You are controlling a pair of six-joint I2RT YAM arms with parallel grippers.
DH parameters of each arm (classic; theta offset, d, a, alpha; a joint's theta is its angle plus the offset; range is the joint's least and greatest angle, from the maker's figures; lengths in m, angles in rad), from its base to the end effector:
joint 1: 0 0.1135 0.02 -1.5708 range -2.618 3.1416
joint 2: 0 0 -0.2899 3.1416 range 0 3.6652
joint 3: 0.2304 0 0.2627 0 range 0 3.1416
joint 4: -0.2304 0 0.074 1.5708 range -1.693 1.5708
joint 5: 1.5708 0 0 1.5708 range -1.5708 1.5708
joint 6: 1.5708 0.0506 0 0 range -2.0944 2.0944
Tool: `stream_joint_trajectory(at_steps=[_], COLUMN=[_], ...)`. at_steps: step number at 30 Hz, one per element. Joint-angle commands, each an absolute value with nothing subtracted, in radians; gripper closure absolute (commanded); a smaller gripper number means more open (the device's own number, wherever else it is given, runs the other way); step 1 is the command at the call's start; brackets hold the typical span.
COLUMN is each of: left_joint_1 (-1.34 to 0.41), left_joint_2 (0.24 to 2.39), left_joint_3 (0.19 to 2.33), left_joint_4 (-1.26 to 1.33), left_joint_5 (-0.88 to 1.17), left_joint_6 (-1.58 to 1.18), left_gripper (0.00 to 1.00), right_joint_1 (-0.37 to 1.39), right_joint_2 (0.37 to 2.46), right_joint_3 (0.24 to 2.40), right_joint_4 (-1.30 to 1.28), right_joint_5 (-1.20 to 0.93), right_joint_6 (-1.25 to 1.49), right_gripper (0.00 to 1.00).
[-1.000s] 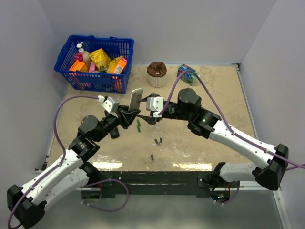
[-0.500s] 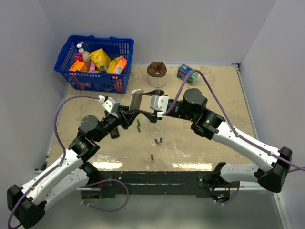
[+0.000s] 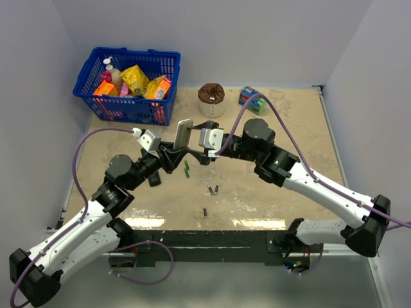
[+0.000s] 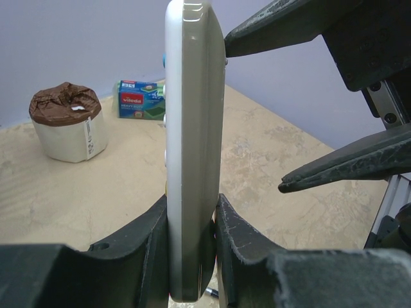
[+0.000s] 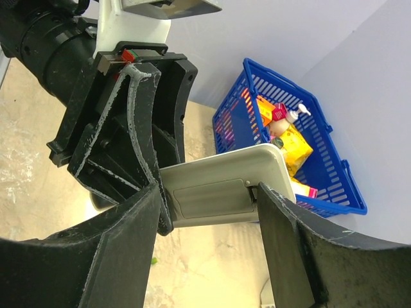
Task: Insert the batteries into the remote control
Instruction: Remove the battery cover from the remote control.
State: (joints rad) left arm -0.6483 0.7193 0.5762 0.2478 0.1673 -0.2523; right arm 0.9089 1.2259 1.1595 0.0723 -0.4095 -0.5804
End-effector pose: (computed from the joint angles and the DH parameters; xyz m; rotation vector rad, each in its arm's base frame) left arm 0.1438 -0.1195 0.3404 0.4376 1.4619 -0.8492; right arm 0.1695 0.2503 0.4299 -1.2977 0.9269 0.5765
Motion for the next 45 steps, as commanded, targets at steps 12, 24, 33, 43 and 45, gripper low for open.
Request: stream_joint_trajectory(at_steps=[12,24,33,43,45], left_joint_1=[-0.647,-0.647,-0.646,-0.646,-0.646], left_joint_2=[0.709,0.712,0.712,0.712,0.713], left_joint_3=[0.624,0.614,0.572,0.546,0.543], left_joint_4=[0.321,0.405,0.399,0.362,0.356], left_joint_5=[0.273,0.241,0.156,0.088,0.078], left_joint_6=[-0.25,-0.275,-0.252,-0.267,-0.267], left_gripper=[1.0,1.0,1.0,1.0,1.0], right_joint_1=[0.91,0.913,0.913,0.913,0.913], right_joint_2=[1.249,1.35,1.355,1.347,1.341], right_joint_3=[1.204,1.267,1.233,1.207,1.2], right_joint_4=[0.063,-0.153,-0.198,-0.173,-0.169], right_joint_5=[-0.356,-0.465,-0.443,-0.443,-0.443], right_joint_6=[-0.633,-0.667,-0.669,-0.657,-0.654], right_gripper=[0.36,0.49,0.75,0.95,0.99])
